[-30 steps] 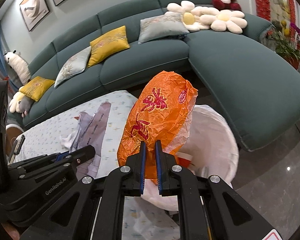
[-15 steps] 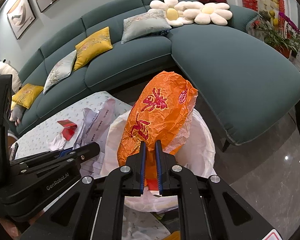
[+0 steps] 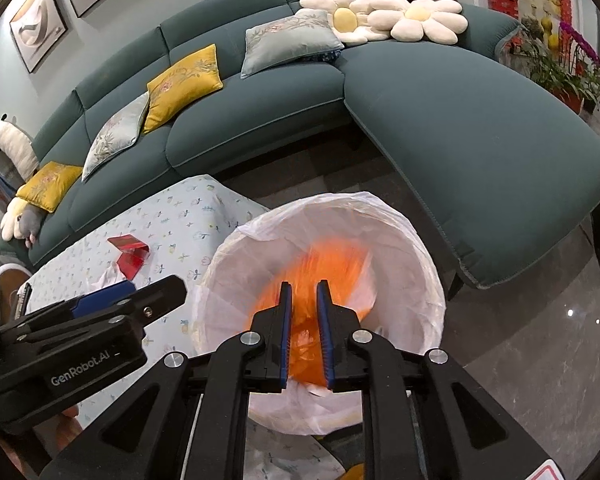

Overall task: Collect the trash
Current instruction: 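Open both tools over the bin to drop the tissue and bag, then move both tools back over the bed toward the red envelope and tissue, then grasp the white tissue with the left tool while the right tool grasps the red envelope, then lift the tissue and red envelope and carry them over the bin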

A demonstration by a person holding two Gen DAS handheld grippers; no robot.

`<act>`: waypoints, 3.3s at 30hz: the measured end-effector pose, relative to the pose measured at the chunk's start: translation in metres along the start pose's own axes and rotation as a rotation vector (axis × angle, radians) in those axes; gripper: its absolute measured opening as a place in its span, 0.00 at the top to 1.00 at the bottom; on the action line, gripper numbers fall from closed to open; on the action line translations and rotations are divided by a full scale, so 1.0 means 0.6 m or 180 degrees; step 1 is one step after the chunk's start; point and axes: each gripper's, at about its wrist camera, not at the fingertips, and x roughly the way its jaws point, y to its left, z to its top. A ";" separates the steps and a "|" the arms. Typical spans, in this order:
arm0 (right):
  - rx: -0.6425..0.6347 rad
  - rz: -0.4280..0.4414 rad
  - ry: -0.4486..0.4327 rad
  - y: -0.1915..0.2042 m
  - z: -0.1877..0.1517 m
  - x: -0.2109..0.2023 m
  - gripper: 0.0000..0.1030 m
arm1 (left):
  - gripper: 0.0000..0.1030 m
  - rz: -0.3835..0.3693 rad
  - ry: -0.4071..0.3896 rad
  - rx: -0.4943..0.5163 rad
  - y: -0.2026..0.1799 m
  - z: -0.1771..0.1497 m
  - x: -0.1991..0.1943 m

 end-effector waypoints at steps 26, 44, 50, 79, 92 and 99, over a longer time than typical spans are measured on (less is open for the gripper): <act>-0.0625 0.0263 0.0134 0.214 -0.004 0.027 0.68 | 0.27 0.0583 -0.0097 -0.0879 0.253 -0.043 -0.044; -0.1042 0.0444 0.0396 0.373 0.011 0.151 0.68 | 0.21 0.0813 0.0025 -0.1604 0.445 -0.039 0.005; -0.1216 0.0475 0.0476 0.426 0.029 0.215 0.68 | 0.21 0.0765 0.0120 -0.1783 0.494 -0.016 0.047; -0.1273 0.0470 0.0722 0.471 0.037 0.339 0.97 | 0.86 0.0551 0.0326 -0.2023 0.530 0.044 0.134; -0.0966 0.0397 0.0434 0.374 0.062 0.205 0.97 | 0.86 0.0420 0.0034 -0.1571 0.402 0.069 0.034; -0.0730 0.0221 0.0201 0.271 0.082 0.121 0.97 | 0.86 0.0316 -0.0089 -0.1203 0.287 0.076 -0.016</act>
